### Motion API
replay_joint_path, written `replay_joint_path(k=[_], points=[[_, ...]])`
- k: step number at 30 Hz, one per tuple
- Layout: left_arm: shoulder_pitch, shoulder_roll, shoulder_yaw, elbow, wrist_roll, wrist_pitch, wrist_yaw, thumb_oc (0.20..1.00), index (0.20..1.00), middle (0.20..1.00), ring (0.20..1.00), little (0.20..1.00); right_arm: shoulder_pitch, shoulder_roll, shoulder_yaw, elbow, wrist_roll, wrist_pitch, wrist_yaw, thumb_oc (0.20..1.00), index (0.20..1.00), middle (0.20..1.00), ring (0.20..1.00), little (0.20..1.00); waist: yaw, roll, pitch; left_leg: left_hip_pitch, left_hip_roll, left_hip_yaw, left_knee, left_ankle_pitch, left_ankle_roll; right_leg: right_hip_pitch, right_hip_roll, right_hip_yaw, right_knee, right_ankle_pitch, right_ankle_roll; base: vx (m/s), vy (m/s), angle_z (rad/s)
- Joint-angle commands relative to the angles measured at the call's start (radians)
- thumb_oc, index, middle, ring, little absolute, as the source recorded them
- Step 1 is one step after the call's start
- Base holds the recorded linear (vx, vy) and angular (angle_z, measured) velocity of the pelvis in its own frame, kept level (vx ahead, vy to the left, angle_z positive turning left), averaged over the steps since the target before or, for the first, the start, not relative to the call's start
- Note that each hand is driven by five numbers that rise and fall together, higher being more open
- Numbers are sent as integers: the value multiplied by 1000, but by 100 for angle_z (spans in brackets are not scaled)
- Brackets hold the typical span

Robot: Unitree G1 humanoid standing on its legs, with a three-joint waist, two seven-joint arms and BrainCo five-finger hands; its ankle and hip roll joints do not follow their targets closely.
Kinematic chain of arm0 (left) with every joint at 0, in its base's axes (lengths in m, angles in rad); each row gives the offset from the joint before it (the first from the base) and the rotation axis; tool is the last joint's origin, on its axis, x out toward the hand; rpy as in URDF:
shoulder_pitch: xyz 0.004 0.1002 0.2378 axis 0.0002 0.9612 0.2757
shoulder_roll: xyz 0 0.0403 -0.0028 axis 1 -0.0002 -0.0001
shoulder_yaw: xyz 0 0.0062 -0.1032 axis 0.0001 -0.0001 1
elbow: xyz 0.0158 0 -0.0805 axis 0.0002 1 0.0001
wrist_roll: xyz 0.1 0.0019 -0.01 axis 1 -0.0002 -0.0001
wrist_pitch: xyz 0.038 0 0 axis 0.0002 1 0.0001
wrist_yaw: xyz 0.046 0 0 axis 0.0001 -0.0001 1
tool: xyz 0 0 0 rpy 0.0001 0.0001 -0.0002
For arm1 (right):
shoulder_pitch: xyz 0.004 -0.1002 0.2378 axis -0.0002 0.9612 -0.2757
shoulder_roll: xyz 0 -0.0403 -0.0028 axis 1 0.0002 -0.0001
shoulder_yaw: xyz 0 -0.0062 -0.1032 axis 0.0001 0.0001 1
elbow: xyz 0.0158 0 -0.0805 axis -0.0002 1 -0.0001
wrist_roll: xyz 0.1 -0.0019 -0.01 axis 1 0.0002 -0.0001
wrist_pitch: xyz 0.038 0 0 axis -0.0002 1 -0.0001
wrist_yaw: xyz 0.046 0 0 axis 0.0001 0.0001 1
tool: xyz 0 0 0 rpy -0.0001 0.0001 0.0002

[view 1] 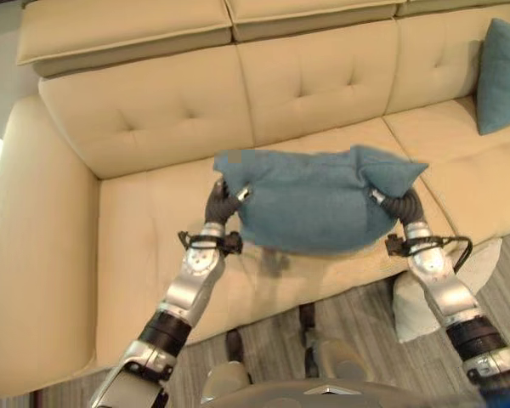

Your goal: Pick up all the scattered cushions and arrange them neatly on the sofa.

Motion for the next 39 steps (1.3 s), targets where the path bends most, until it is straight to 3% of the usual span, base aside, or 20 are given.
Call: replay_joint_path(k=[1,6,9,15,22,26,31,35,36,37,38,39], points=[[-133,18,0,-93,21,-114,30,200,200,200,200,200,-132,25,35,-41,12,-69,-18,200,200,200,200,200,20,-45,-57,36,-47,12,5,-35,-17,27,-84,1,68,-80,100,-27,-32,26],[-302,59,-8,-25,17,-131,95,200,200,200,200,200,-341,-18,110,72,32,-45,-54,200,200,200,200,200,35,-32,-21,-9,-47,-5,4,-15,-26,-18,-91,-18,91,-80,96,-84,-12,25],[-567,124,-57,133,-38,-160,146,200,200,200,200,200,-662,-55,231,249,75,-27,-86,200,200,200,200,200,53,-25,9,-121,-45,-23,4,21,-39,-135,-94,-23,117,-58,99,-163,-25,23],[-741,161,-95,245,-51,-175,182,200,200,200,200,200,-891,-56,316,373,100,-26,-108,200,200,200,200,200,70,-34,21,-222,-46,-48,4,39,-41,-231,-87,-5,110,-28,101,-3,-7,7],[-619,134,-64,180,-27,-167,174,200,200,200,200,200,-865,-83,289,391,94,-23,-104,200,200,200,200,200,90,-29,60,-273,-47,-63,4,55,-55,-263,-91,-17,76,-10,100,-15,-10,1],[-629,144,-70,238,-27,-162,167,200,200,200,200,200,-874,-89,292,445,92,-21,-103,200,200,200,200,200,91,-31,65,-317,-40,-68,4,68,-67,-294,-87,-21,48,12,104,-39,-47,4],[-728,157,-99,288,-23,-165,181,200,200,200,200,200,-952,-102,323,521,86,-18,-123,200,200,200,200,200,88,-31,62,-357,-36,-75,4,80,-77,-318,-79,-22,20,31,108,-20,-36,1],[-968,162,-181,416,4,-151,221,200,200,200,200,200,-1124,-110,421,701,69,6,-152,200,200,200,200,200,85,-30,45,-423,-27,-79,4,94,-93,-373,-72,-26,5,47,122,-25,-47,12],[-1035,144,-205,465,-4,-144,233,1000,1000,1000,1000,1000,-1183,-108,464,767,67,23,-151,564,564,564,564,564,80,-28,42,-439,-26,-83,4,102,-93,-391,-73,-22,5,55,124,0,0,0],[-1075,134,-220,500,-8,-134,237,1000,1000,1000,1000,1000,-1213,-100,484,801,69,32,-149,724,724,724,724,724,80,-25,41,-440,-25,-83,4,100,-95,-392,-71,-23,5,53,124,0,0,0],[-1148,130,-255,574,-18,-120,236,1000,1000,1000,1000,1000,-1265,-86,520,861,73,52,-147,1000,1000,1000,1000,1000,77,-21,43,-448,-29,-84,4,107,-93,-401,-70,-20,5,60,124,0,0,0],[-1173,133,-265,603,-21,-112,236,1000,1000,1000,1000,1000,-1279,-79,532,881,77,58,-145,1000,1000,1000,1000,1000,77,-19,43,-444,-27,-84,4,104,-94,-399,-68,-19,5,58,123,0,0,0]])
